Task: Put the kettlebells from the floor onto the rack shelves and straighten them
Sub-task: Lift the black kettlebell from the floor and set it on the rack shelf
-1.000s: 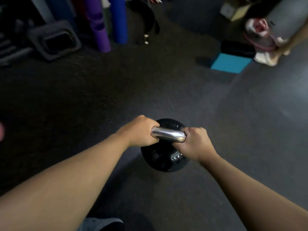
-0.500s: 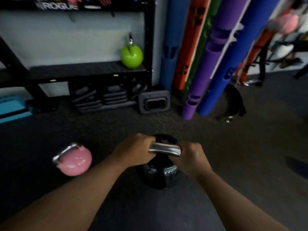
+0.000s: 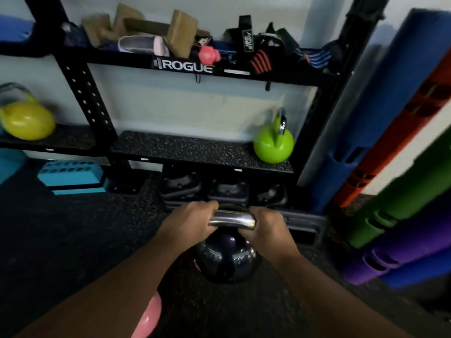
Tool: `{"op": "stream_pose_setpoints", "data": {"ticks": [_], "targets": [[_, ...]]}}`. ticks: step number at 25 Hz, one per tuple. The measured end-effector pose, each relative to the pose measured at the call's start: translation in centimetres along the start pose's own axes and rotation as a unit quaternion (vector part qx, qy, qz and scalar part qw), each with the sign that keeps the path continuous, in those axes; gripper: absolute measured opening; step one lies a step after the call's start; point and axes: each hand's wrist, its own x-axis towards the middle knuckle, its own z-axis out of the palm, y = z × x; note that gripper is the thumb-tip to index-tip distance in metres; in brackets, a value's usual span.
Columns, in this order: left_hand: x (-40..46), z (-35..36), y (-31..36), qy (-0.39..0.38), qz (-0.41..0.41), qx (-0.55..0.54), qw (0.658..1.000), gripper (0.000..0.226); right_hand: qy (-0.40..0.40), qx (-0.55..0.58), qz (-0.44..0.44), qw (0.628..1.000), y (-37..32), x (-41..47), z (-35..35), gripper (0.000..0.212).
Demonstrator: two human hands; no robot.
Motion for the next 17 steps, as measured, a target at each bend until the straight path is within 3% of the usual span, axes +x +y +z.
{"op": "stream_pose_setpoints", "data": {"ticks": [9, 17], "targets": [[20.6, -0.3, -10.1, 0.098, 0.044, 0.024, 0.994, 0.020, 0.009, -0.006, -0.008, 1.000, 3.4, 22.9, 2.9, 0.023], [36.8, 2.0, -14.1, 0.081, 0.022, 0.015, 0.996, 0.026, 0.032, -0.016, -0.021, 0.999, 10.5, 39.1, 5.3, 0.020]]}}
